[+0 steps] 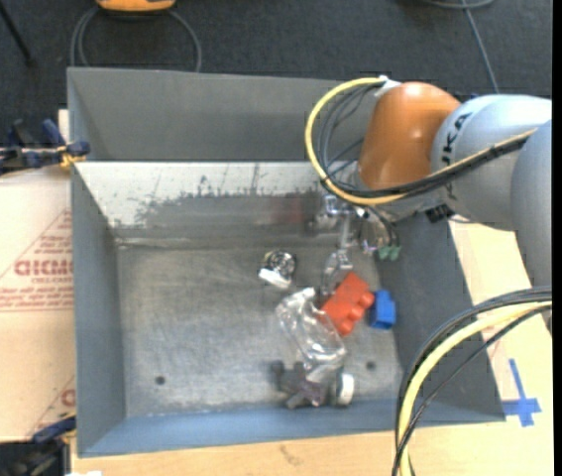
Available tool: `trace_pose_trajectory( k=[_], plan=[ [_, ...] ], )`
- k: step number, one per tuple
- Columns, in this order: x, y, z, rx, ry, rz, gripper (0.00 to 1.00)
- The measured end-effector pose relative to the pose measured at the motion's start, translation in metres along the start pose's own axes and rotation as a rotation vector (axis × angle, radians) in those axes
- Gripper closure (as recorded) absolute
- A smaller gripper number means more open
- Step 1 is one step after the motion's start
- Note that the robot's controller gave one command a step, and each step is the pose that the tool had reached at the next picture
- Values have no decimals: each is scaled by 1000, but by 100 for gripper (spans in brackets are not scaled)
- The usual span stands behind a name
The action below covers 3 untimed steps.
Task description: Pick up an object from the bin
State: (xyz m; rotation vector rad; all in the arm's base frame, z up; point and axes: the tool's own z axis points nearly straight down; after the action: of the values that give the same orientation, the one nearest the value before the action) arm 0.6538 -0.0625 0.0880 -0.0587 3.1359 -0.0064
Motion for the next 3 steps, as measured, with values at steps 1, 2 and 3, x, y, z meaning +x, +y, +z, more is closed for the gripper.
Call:
trace_pose_trajectory(
  k=[1,2,3],
  plan=[
    [78,-8,-12,-4,7,17,0],
    [77,-51,12,-9,-4,163,0],
    [24,-92,14,-7,-4,-35,0]
  ],
)
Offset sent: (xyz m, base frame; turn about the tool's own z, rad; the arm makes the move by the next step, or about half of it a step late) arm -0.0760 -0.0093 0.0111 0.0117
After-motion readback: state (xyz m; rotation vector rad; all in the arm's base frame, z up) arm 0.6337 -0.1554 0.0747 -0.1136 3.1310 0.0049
